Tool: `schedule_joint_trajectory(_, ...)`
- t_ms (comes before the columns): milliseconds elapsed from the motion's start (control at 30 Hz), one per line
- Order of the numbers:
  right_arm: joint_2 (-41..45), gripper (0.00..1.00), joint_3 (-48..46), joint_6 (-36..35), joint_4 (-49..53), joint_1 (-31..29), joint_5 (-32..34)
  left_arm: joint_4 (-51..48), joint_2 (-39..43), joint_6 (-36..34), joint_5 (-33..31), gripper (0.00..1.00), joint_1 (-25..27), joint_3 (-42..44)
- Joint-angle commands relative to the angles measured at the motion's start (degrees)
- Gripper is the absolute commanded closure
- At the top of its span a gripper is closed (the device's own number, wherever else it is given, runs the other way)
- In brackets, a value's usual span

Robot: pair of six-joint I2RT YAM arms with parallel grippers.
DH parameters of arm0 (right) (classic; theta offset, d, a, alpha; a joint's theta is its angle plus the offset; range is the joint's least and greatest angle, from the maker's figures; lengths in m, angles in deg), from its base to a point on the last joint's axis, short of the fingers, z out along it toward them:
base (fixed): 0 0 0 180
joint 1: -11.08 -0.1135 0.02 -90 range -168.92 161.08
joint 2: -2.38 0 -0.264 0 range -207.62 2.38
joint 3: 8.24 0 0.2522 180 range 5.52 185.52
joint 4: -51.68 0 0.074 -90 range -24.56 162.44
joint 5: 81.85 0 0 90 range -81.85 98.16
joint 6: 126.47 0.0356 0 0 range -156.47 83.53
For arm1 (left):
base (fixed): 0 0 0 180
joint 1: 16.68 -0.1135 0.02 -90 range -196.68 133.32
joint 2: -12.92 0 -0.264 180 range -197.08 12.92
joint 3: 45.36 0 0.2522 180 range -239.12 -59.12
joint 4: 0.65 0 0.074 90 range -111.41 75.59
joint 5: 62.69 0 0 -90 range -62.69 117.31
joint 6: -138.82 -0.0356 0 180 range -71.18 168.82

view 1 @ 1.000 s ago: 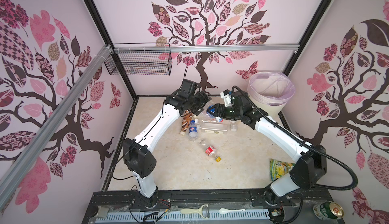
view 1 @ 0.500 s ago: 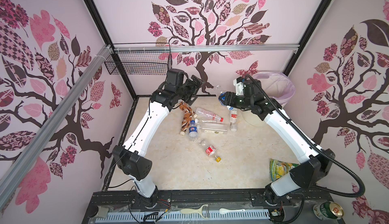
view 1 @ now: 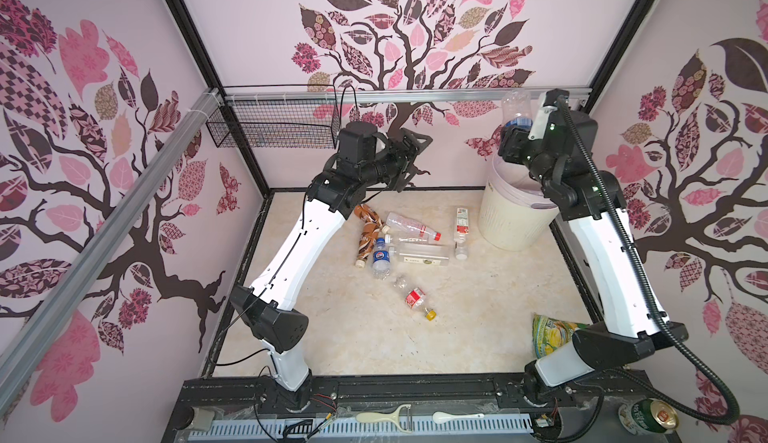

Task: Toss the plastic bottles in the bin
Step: 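Carry the blue-labelled bottle over the bin with right gripper and open it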

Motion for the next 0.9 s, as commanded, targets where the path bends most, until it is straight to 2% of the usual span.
schedule_joint_trajectory(0,1.0,0.46,4.5,-7.5,-5.1,-0.1,10.1,2.8,-1.3,-1.2,1.5,0.02,1.0,-2.9)
schedule_joint_trajectory(133,-1.0,0.46,4.2,-12.5,-8.3,0.2,14.2,2.3,-1.5,-0.7,2.8,0.02,1.0,-2.6)
schedule_joint_trajectory(267,-6.0,0.45,1.0,-7.7,-5.2,4.5,14.4,2.0,-2.1,-0.4,4.2,0.02,0.5,-2.6)
schedule_joint_trajectory(333,-10.2,0.35,1.7,-3.9,-0.5,6.6,13.6,1.9,-2.1,0.1,4.9,0.02,0.2,-2.1)
schedule_joint_trajectory(467,-18.5,0.01,8.9,0.1,9.0,8.2,14.7,2.1,-1.1,0.2,5.3,0.02,-0.4,0.8)
schedule_joint_trajectory(567,-19.8,0.01,12.9,1.4,10.9,8.2,14.9,2.7,0.3,0.3,5.5,0.02,-0.7,3.9)
schedule_joint_trajectory(867,-15.9,0.0,12.5,5.3,11.2,8.1,10.3,1.0,2.3,-0.1,5.2,0.02,-1.0,8.0)
